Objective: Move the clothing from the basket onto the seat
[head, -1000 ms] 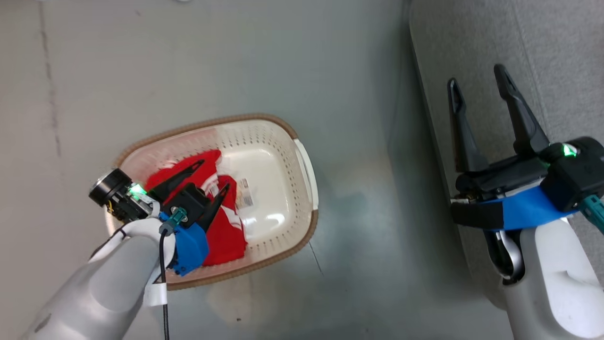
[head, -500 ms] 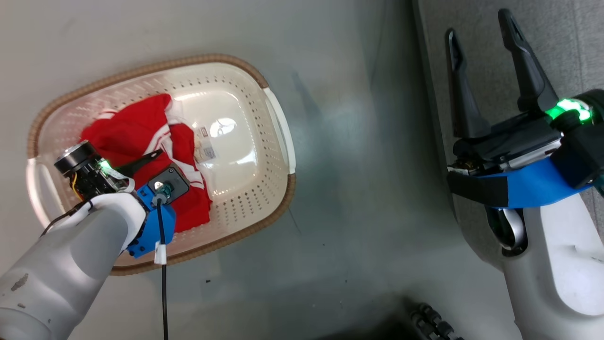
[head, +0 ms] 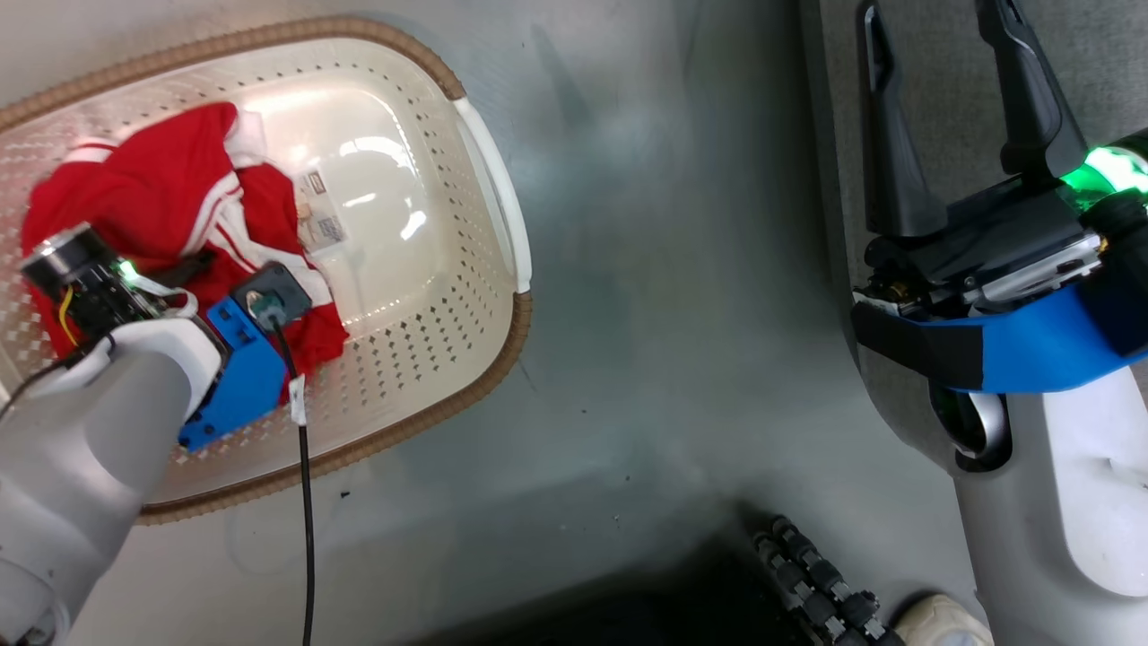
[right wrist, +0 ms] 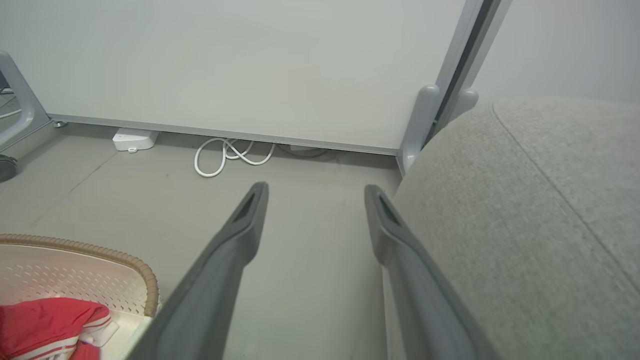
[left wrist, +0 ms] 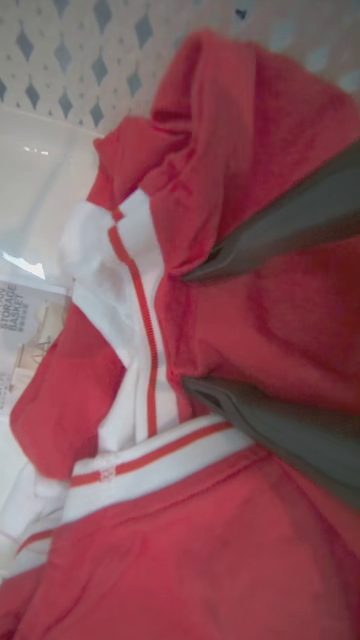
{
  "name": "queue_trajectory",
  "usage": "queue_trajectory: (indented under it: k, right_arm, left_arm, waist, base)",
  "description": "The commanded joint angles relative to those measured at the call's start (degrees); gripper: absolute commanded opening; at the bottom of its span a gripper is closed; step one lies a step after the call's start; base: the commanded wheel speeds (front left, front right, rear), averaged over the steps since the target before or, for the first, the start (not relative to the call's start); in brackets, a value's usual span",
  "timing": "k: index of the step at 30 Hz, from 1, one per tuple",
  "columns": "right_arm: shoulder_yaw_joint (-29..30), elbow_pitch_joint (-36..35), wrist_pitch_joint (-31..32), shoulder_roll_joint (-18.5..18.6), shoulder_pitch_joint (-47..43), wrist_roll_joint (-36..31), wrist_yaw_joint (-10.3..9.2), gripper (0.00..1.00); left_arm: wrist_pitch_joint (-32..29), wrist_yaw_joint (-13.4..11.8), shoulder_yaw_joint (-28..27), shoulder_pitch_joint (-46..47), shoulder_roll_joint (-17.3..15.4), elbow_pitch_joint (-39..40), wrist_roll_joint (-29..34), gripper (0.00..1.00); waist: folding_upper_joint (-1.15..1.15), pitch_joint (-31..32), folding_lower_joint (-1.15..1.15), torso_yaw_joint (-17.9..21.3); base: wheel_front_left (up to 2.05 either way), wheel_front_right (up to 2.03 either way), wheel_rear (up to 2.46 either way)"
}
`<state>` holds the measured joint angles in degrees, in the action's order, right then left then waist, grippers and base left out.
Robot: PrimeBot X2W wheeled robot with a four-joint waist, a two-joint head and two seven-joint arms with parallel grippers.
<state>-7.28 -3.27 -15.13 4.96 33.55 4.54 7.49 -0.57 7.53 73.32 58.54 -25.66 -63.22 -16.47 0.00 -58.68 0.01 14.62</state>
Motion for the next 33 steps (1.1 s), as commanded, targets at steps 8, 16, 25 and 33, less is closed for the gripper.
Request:
queue_trajectory:
  k: [8, 16, 25, 33]
  right_arm:
    - [0.6, -1.6, 0.0, -0.9, 0.6, -0.7, 0.01, 1.0]
    - [1.3, -2.3, 0.0, -1.3, 0.9, -1.0, 0.01, 1.0]
    - [1.8, -1.7, 0.0, -1.6, 1.2, -0.9, 0.01, 1.0]
    - [2.6, -0.8, 0.0, -1.2, 0.4, -0.9, 0.01, 1.0]
  left_arm:
    - [-3.0, -0.1, 0.2, 2.8, -0.4, -1.6, 0.9, 1.0]
    - [-4.4, -0.2, 0.2, 2.7, 0.3, -2.5, 2.5, 0.0]
    - [-4.0, -0.2, 0.2, 1.8, 1.4, -2.3, 2.2, 0.0]
    - [-1.5, -0.1, 0.2, 1.3, 3.9, -1.3, 1.1, 0.0]
  waist:
    - [0.0, -3.0, -0.01, 1.1]
    - [0.0, -3.2, -0.01, 1.2]
    - [0.0, -2.0, -0.01, 0.7]
    - [0.0, 1.3, -0.01, -0.6]
  base:
    - [0.0, 0.0, 0.0]
    - [0.0, 0.0, 0.0]
    - [0.0, 0.0, 0.0]
    - [0.0, 0.0, 0.0]
